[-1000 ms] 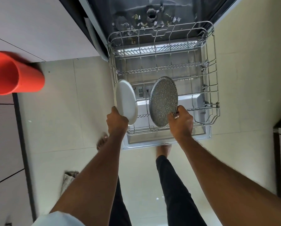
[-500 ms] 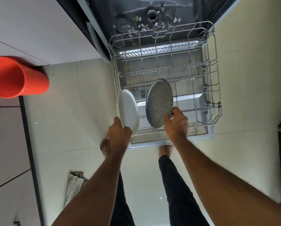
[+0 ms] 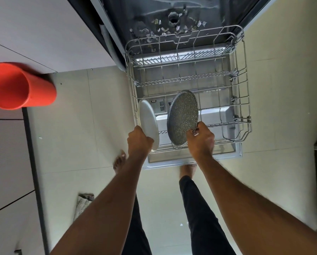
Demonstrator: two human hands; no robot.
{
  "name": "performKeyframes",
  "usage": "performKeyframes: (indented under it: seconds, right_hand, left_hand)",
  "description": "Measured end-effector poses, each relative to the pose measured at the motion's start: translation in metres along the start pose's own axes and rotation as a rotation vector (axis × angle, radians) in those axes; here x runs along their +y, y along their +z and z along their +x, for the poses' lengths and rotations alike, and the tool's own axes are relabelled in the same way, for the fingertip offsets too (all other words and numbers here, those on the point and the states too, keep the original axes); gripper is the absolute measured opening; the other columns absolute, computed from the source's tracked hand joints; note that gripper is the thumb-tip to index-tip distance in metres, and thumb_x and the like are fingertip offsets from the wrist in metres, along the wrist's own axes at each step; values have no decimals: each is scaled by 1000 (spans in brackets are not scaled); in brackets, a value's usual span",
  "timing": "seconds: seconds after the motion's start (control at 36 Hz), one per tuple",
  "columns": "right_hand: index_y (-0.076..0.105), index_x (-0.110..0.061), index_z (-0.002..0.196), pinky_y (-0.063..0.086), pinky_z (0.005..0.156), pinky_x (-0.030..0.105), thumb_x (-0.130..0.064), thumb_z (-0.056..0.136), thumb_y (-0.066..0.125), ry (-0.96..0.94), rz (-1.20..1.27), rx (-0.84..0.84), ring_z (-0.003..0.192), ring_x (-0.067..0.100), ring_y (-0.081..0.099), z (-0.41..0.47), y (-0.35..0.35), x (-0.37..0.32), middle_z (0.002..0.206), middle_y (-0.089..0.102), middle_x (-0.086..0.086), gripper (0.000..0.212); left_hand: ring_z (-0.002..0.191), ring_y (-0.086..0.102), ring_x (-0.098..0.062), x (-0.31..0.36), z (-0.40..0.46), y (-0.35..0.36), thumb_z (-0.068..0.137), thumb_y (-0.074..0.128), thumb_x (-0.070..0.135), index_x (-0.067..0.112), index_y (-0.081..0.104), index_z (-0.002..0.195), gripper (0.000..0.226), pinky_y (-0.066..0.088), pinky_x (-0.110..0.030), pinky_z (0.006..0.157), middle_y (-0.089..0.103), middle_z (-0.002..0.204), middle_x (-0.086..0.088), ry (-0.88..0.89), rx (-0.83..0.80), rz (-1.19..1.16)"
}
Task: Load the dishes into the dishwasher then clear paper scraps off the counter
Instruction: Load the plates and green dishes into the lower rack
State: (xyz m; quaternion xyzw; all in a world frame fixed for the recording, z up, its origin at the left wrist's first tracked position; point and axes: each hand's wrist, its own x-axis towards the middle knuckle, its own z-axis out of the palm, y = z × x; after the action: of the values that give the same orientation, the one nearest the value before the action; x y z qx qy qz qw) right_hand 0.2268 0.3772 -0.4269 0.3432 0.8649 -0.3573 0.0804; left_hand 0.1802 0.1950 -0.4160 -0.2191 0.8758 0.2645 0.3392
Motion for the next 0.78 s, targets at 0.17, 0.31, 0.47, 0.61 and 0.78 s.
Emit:
performKeyframes:
  seconds: [0.17,0.31,0.47,0.61,0.78]
  right_hand:
    - [65,-4,100,36,56,14,-16,92,66,-29,-3,-5,73,18,57,3,7,-1,87,64,4,15]
    - [65,-3,103,41,61,17,-18,92,67,-45,-33,-16,75,18,57,4,10,4,92,69,9,18]
    - [64,-5,105,51,66,25,-19,92,68,-41,-54,-50,78,19,61,-4,12,3,96,70,10,19]
    - [63,-8,99,54,64,25,-17,91,70,-86,-70,-99,79,19,63,-13,7,2,89,65,3,15]
    - [58,-14,94,61,66,36,-22,88,73,-91,-147,-139,83,26,68,-12,15,-6,88,67,6,17]
  left_hand:
    - [113,62,-40,5,28,17,76,80,11,2,54,128,58,57,-49,92,63,123,-17,8,-82,29]
    - [109,61,-43,-16,29,30,83,67,8,-2,54,123,43,56,-47,90,63,121,-22,-17,-37,-14]
    - [112,62,-42,-26,17,55,88,69,10,-1,56,126,42,53,-43,92,64,124,-23,14,-64,-33]
    - [115,60,-41,-29,12,61,87,68,11,2,56,130,45,50,-41,92,65,125,-22,-12,-47,-60]
    - [99,66,-37,-40,19,57,79,78,23,6,59,105,36,52,-35,84,71,104,-16,-17,-14,-91]
